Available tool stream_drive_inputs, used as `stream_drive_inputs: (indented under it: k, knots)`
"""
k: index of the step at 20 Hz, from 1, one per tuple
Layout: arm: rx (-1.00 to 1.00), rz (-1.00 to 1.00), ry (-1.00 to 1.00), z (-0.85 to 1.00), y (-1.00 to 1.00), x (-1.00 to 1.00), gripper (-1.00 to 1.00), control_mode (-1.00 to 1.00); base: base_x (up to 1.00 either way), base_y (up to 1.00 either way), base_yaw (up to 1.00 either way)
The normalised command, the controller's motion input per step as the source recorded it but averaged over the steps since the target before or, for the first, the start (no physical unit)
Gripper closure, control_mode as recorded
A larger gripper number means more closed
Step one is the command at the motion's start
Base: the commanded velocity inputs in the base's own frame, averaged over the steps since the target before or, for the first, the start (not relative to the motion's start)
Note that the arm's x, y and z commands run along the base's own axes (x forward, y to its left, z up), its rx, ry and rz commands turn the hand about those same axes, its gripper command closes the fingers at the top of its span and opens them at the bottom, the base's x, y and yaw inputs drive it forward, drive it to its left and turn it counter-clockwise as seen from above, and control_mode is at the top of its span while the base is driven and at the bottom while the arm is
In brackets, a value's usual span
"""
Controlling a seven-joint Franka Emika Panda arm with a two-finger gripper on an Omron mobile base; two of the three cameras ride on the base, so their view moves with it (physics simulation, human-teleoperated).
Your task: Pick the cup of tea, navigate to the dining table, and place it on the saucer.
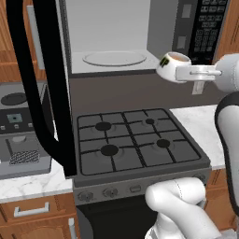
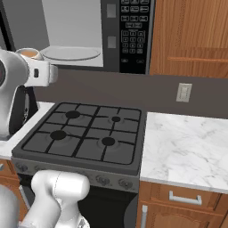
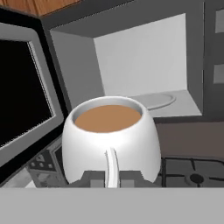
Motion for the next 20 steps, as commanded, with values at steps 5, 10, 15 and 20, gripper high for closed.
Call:
stream_drive_inputs:
  k: [5, 10, 15, 20]
  knots:
    - [-0.07, 0.01, -0.21, 0.00, -0.05, -0.66, 1.00, -1.00, 0.00, 0.00, 0.00]
    - [-0.07, 0.00, -0.14, 0.00, 0.00, -0.31, 1.00, -1.00, 0.00, 0.00, 0.00]
    - [-0.05, 0.00, -0.03, 0.00, 0.00, -0.06, 1.00, -1.00, 0.00, 0.00, 0.00]
    - [-0.02, 0.00, 0.03, 0.00, 0.00, 0.00, 1.00, -1.00, 0.00, 0.00, 0.00]
